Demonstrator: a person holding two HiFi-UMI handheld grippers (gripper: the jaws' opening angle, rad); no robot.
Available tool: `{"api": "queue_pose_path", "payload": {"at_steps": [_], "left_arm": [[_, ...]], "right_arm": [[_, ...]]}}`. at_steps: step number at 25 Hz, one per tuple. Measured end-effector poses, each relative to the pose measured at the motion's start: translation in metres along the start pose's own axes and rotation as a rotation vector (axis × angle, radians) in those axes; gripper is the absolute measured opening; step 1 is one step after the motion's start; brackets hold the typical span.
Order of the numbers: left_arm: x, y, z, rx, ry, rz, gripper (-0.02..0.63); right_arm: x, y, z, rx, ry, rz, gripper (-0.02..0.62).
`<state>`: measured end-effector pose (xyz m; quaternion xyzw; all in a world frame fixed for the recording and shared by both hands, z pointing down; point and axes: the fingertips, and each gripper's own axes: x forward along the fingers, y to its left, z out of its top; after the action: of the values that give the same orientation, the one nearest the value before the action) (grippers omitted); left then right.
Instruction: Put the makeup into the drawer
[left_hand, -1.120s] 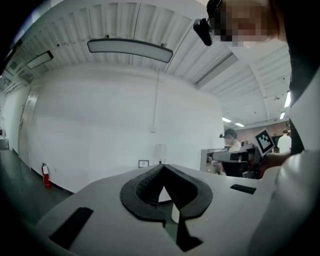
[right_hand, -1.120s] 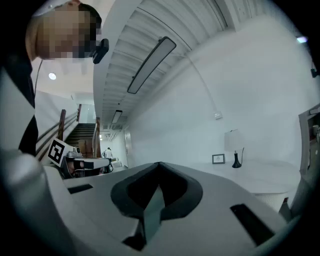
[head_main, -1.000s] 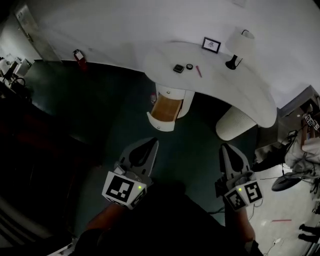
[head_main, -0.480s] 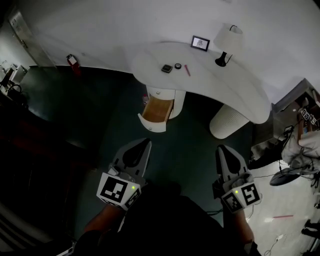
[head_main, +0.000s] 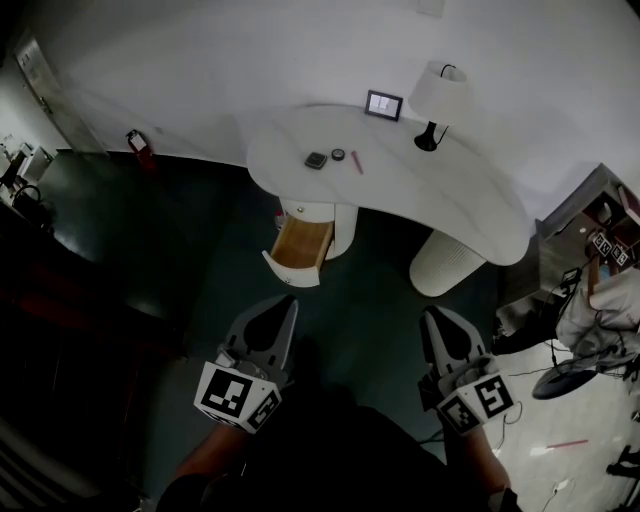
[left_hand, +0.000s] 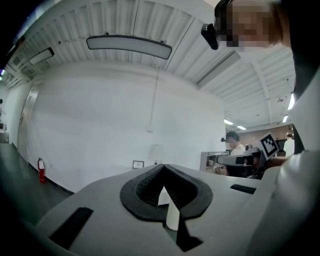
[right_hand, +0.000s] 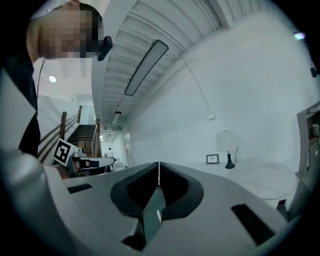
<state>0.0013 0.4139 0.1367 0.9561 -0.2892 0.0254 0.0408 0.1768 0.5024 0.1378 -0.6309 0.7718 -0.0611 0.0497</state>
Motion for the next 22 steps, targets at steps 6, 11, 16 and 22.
{"api": "queue_pose_path", "payload": {"at_steps": [6,11,16,22], "left_arm": [[0.032,0.030,-0.007,0.010,-0.010,0.020,0.009],[0.068,0.079,-0.003,0.015,-0.020,0.033,0.009],[0.109,0.139,0.009,0.026,-0.012,0.028,0.009],[0.151,0.215,0.022,0.035,-0.014,-0.001,0.009]], "right_arm": [[0.047,-0.018,-0.002,0.034,0.007,0.026,0.017],[0.107,-0.036,-0.001,0.059,0.018,0.027,0.017],[0.182,-0.056,0.001,0.048,0.062,0.018,0.017],[0.274,-0.068,0.003,0.040,0.087,0.005,0.018]]}}
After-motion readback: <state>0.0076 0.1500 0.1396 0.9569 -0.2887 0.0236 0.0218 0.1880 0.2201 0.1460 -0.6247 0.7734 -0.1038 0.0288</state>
